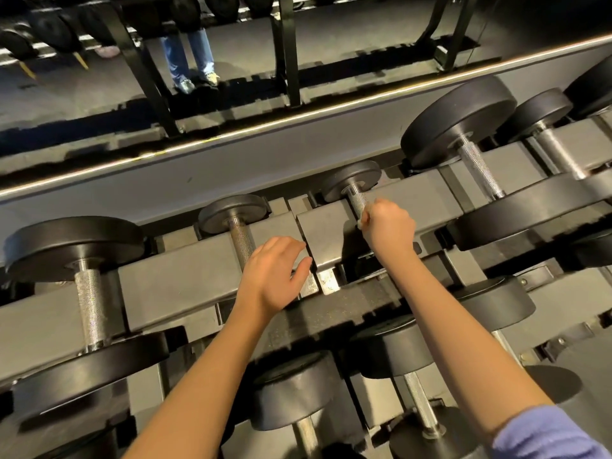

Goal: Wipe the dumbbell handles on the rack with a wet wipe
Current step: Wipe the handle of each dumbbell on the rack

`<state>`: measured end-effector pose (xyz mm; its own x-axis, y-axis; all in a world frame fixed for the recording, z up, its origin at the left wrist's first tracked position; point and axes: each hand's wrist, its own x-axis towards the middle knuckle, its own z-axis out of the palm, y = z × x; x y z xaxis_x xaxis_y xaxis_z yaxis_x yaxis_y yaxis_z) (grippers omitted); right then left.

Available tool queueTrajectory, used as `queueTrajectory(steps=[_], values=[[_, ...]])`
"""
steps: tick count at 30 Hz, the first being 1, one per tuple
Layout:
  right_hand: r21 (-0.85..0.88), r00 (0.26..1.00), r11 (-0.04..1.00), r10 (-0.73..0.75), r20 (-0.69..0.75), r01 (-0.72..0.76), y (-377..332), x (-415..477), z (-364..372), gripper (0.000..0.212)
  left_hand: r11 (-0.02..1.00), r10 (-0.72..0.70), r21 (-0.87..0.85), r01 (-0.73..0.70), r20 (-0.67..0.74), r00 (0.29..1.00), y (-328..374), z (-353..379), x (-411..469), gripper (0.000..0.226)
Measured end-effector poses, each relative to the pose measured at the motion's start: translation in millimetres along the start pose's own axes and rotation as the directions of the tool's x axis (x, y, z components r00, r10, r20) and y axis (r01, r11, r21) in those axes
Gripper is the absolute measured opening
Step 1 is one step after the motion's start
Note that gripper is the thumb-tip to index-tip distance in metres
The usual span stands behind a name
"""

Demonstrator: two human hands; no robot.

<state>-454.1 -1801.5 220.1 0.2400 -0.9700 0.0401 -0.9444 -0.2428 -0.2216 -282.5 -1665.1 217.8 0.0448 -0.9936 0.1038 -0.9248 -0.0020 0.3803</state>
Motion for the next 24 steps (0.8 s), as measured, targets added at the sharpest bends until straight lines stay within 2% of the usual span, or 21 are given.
queueTrajectory(steps=[4, 8, 10, 12, 14, 16, 19, 22, 24], values=[[-0.077, 0.991, 0.994, 0.089, 0.094, -0.082, 0.4, -9.3, -6.5, 0.015, 0.999, 0.017, 0.030, -0.016, -0.030, 0.999, 3.2, -1.7, -3.3, 0.034], [-0.083, 0.986, 0.988, 0.135, 0.100, -0.127, -2.4, -19.9, -7.9, 0.017, 0.998, 0.014, 0.058, -0.011, -0.046, 0.999, 6.0, -2.3, -5.0, 0.033], [0.030, 0.990, 0.990, 0.136, 0.039, -0.137, -2.6, -25.7, -9.2, 0.013, 0.998, 0.020, 0.062, -0.017, -0.051, 0.998, 6.0, -2.4, -5.7, 0.033], [0.228, 0.984, 0.965, 0.154, -0.084, -0.132, -2.7, -37.0, -13.9, 0.008, 0.997, 0.031, 0.068, -0.027, -0.051, 0.998, 4.7, -1.6, -5.7, 0.033], [0.427, 0.962, 0.893, 0.227, -0.149, -0.144, -5.8, -55.5, -23.7, 0.006, 0.996, 0.062, 0.072, -0.059, -0.039, 0.997, 4.2, -0.5, -5.9, 0.034], [0.546, 0.952, 0.827, 0.262, -0.158, -0.137, -10.7, -79.0, -33.1, 0.007, 0.993, 0.100, 0.072, -0.098, -0.030, 0.994, 4.1, -0.8, -7.7, 0.040], [0.594, 0.953, 0.797, 0.254, -0.164, -0.110, -11.9, -116.9, -41.7, 0.007, 0.992, 0.112, 0.048, -0.112, 0.012, 0.994, -1.2, -0.9, -9.7, 0.038], [0.606, 0.953, 0.785, 0.267, -0.142, -0.129, -7.7, -149.7, -48.6, 0.011, 0.993, 0.112, -0.053, -0.107, 0.096, 0.989, -8.7, -3.0, -16.2, 0.032], [0.610, 0.943, 0.779, 0.296, -0.153, -0.145, -7.3, -169.9, -58.2, 0.012, 0.987, 0.130, -0.101, -0.122, 0.080, 0.988, -7.2, -8.1, -25.9, 0.032]])
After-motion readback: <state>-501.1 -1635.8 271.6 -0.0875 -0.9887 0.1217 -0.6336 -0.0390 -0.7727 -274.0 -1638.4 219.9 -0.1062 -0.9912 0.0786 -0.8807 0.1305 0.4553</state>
